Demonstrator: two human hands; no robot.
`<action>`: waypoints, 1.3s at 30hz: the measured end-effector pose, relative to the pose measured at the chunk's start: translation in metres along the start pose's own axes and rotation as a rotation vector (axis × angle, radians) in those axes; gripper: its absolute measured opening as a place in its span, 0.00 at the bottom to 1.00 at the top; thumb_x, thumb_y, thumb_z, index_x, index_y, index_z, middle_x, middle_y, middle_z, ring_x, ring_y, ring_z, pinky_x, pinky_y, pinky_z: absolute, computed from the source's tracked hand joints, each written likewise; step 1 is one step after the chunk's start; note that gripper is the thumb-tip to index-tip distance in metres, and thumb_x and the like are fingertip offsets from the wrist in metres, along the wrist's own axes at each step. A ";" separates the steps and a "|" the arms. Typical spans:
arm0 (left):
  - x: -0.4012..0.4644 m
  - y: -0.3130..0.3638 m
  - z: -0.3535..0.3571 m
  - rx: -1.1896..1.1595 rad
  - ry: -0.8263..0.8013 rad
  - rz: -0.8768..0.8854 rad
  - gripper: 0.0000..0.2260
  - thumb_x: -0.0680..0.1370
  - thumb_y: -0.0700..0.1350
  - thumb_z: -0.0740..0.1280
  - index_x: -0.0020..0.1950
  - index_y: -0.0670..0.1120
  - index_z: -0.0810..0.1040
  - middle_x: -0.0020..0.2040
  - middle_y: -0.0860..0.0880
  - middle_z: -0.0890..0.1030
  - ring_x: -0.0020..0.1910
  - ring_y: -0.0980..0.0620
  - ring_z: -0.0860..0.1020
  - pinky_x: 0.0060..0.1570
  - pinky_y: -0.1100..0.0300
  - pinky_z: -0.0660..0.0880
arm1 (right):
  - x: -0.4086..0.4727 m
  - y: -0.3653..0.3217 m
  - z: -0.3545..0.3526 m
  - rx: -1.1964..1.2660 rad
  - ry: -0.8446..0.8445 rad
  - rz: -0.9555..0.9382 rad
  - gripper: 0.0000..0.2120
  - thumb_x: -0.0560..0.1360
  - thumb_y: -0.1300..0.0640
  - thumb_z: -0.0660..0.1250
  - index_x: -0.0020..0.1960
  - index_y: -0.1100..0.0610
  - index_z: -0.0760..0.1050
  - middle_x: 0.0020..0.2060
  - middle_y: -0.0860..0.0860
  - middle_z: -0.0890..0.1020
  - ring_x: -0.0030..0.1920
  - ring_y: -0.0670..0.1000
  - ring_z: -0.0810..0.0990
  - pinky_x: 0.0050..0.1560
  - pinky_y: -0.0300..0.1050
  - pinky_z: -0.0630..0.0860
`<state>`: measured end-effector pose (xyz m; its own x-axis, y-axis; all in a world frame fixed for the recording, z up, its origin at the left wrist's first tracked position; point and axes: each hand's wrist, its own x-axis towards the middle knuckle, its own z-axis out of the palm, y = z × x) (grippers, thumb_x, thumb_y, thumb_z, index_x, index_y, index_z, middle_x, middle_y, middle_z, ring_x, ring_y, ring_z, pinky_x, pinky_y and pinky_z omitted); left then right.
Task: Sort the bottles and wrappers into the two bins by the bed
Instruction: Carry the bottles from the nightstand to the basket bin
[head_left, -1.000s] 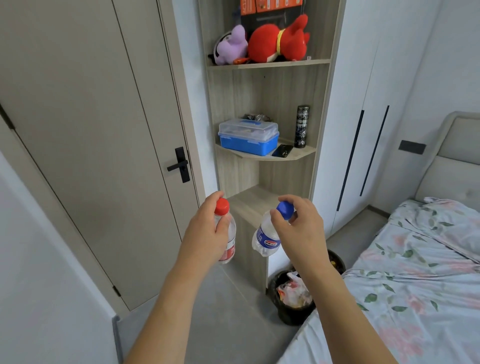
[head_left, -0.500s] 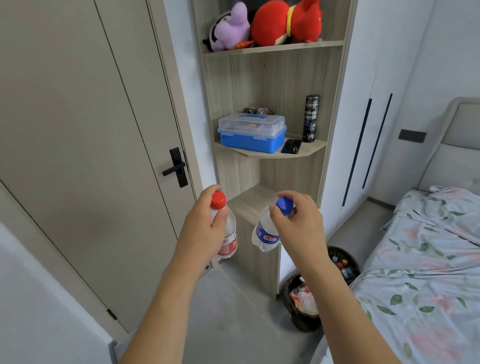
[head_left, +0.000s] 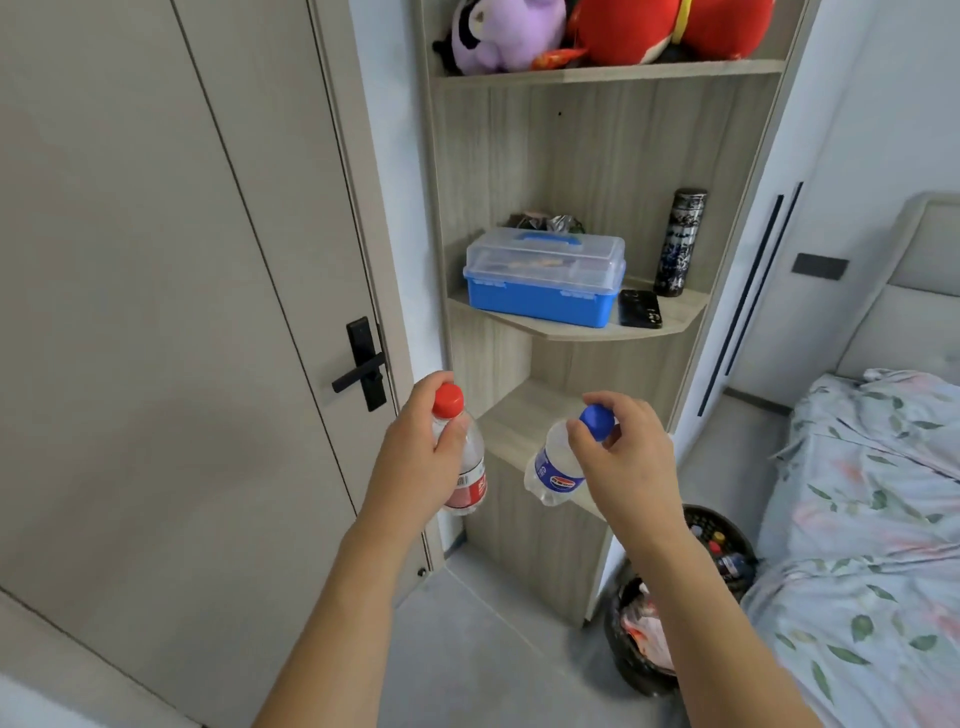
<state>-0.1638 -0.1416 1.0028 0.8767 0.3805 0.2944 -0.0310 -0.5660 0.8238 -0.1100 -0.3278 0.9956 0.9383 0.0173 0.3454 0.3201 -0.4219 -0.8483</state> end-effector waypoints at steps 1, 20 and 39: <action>0.008 -0.001 0.007 -0.011 -0.023 0.010 0.16 0.81 0.46 0.62 0.65 0.61 0.67 0.61 0.58 0.74 0.60 0.55 0.73 0.59 0.56 0.72 | 0.003 0.005 -0.001 -0.022 0.015 0.011 0.12 0.75 0.55 0.67 0.59 0.49 0.75 0.51 0.44 0.74 0.50 0.45 0.75 0.51 0.40 0.74; 0.142 0.057 0.238 -0.028 -0.399 0.135 0.15 0.80 0.50 0.64 0.65 0.60 0.66 0.59 0.58 0.72 0.58 0.56 0.71 0.51 0.59 0.70 | 0.139 0.151 -0.134 -0.176 0.401 0.222 0.11 0.74 0.58 0.67 0.57 0.54 0.77 0.51 0.49 0.74 0.49 0.49 0.74 0.51 0.40 0.69; 0.260 -0.026 0.527 -0.096 -0.595 0.268 0.12 0.78 0.44 0.65 0.58 0.56 0.68 0.49 0.57 0.75 0.47 0.54 0.73 0.43 0.60 0.69 | 0.255 0.402 -0.104 -0.374 0.520 0.468 0.13 0.74 0.56 0.67 0.59 0.53 0.77 0.52 0.46 0.72 0.48 0.43 0.71 0.48 0.33 0.65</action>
<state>0.3179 -0.4131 0.8029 0.9473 -0.2498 0.2004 -0.3042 -0.5063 0.8069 0.2440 -0.5870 0.7841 0.7533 -0.6240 0.2078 -0.2444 -0.5590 -0.7923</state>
